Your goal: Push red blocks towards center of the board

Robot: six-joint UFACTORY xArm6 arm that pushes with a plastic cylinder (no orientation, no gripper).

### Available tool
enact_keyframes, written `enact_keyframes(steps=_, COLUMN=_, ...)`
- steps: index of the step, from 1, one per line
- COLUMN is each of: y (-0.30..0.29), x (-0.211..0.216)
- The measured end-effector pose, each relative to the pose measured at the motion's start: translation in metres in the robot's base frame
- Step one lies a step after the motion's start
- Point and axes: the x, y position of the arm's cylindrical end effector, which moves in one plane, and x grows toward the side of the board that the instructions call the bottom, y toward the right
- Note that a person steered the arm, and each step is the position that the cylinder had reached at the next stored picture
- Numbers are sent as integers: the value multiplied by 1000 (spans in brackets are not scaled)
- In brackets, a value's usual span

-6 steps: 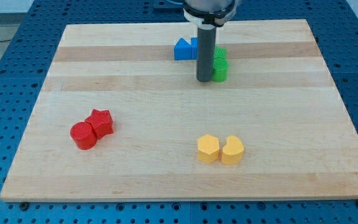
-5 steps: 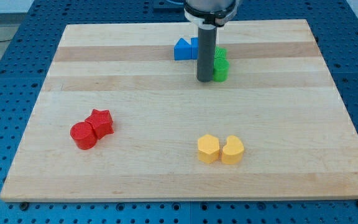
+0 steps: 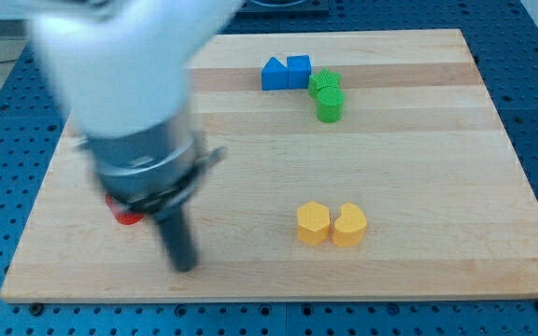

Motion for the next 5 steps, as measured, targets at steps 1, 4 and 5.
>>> enact_keyframes(steps=1, y=-130, x=-1)
enact_keyframes(steps=4, y=-116, x=-31)
enact_keyframes(steps=5, y=-104, x=-37)
